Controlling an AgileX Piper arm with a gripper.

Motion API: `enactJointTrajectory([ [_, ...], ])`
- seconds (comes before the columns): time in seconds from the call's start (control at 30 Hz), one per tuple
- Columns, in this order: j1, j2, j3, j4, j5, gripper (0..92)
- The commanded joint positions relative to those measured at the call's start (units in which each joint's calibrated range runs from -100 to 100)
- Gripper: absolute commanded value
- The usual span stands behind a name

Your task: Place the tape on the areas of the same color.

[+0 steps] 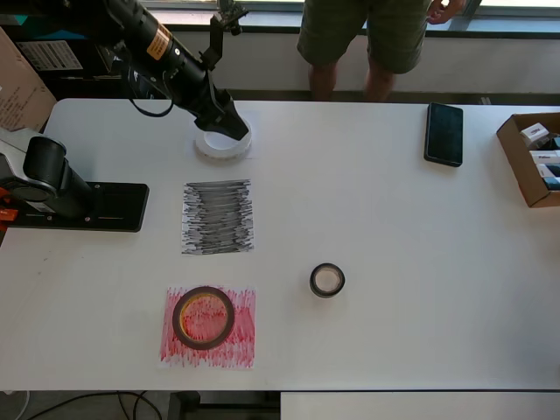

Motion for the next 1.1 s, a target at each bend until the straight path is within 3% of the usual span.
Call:
enactJointTrajectory([
  [0.0, -25.1, 0.8, 0.4, 3.0, -15.1, 72.6],
  [0.2, -34.6, 1.6, 2.8, 3.0, -23.3, 72.5],
  [0.43, -38.7, 3.0, 7.9, 2.7, -26.8, 72.3],
  [0.77, -33.3, -7.4, 10.6, 6.8, -26.0, 72.3],
  [0.97, -26.6, -12.4, 13.3, 6.9, -25.4, 72.3],
  [1.07, -21.6, -12.9, 11.7, 5.7, -21.2, 72.4],
])
